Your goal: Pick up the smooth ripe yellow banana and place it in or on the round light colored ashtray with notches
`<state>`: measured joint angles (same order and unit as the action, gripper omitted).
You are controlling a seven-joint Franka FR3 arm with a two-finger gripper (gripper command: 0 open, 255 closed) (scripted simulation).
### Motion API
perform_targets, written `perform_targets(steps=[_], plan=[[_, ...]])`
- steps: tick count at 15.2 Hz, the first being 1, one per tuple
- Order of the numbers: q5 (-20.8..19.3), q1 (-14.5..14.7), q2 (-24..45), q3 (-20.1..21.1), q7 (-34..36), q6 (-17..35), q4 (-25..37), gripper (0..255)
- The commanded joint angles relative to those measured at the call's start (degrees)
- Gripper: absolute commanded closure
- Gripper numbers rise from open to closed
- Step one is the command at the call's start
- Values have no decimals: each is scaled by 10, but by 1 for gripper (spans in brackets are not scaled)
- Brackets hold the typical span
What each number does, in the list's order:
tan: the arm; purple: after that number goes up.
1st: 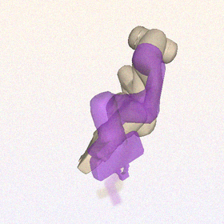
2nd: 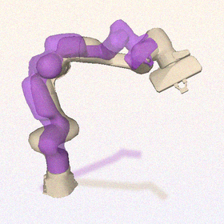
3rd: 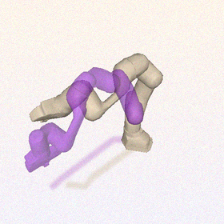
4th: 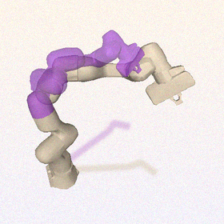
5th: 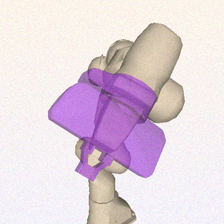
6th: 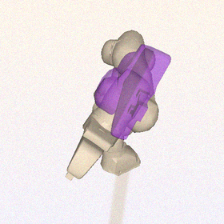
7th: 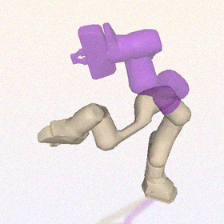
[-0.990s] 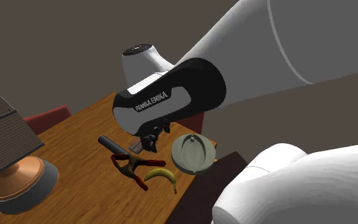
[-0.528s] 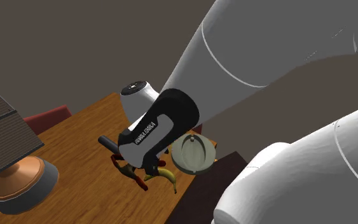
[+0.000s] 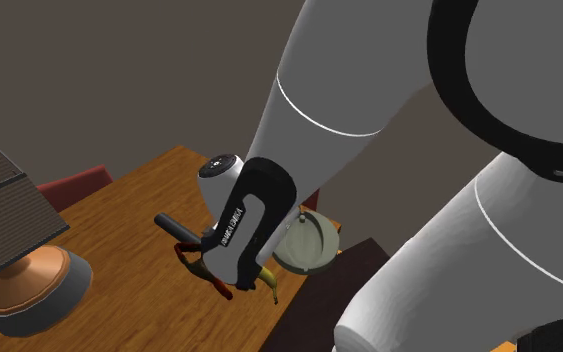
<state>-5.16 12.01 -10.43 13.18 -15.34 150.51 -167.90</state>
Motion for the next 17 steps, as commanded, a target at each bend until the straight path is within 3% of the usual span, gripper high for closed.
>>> perform_targets(steps=[1,8,9,17], plan=[[-11,-5,18,3,9,19,-1,0],[-11,-5,18,3,9,19,-1,0],[-11,-5,18,3,9,19,-1,255],[-11,-5,18,3,9,19,-1,255]])
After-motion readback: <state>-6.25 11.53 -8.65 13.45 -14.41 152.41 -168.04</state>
